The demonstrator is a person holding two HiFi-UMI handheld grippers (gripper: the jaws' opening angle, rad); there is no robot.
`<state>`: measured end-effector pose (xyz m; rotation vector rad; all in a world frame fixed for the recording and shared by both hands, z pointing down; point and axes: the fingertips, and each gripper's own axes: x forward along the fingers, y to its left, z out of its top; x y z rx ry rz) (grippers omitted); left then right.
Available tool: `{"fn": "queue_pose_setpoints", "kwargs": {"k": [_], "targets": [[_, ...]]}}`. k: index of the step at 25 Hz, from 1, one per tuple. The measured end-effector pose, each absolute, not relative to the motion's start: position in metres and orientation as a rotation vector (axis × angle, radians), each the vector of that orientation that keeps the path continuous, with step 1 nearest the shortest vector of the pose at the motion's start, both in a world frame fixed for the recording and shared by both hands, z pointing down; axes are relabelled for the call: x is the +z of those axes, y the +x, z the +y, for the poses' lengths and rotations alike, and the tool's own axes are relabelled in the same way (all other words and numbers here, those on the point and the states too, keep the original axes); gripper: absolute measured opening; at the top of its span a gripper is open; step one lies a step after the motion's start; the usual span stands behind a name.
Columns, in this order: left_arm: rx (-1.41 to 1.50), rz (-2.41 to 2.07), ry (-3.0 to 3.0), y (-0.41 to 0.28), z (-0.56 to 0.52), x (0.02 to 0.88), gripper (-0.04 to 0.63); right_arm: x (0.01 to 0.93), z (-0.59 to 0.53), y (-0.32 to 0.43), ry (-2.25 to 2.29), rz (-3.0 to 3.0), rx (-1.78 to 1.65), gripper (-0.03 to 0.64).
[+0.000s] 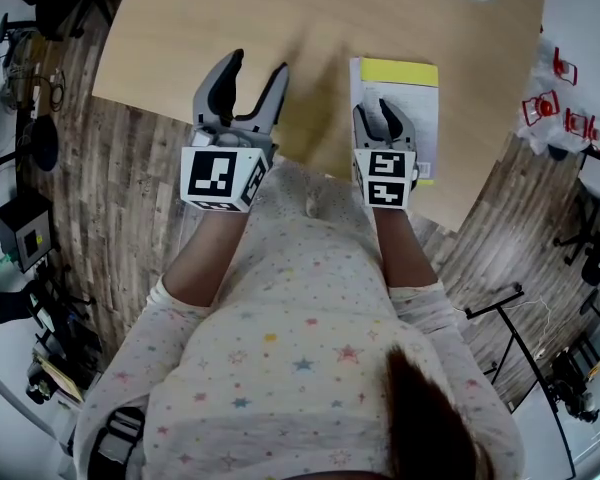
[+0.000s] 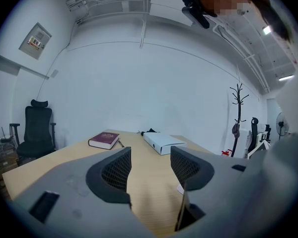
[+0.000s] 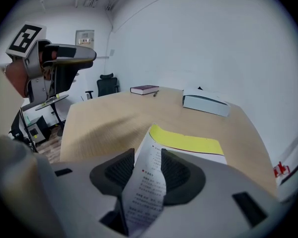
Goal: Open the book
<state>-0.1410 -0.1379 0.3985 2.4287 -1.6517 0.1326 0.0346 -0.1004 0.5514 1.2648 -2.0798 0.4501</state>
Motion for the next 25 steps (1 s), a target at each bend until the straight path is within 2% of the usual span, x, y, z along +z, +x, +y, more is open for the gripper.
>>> {"fn": "queue_pose_setpoints", "kwargs": {"k": [6,12,25], "targets": [[0.123,-1.656,2.446,-0.139,-0.137,0.388,0.236,0.546,-0.098,0.037,1.249,-2.099,0.468,0.089],[0.111,-1.662,2.459,-0.135,-0.136,0.378,0.236,0.544,-0.098,0.038,1.236,-2.107,0.465,0.049],[0.1,-1.699,2.471,-0.13,-0.13,0.358,0.236,0.537,-0.099,0.04,1.187,-2.155,0.522,0.038]]}}
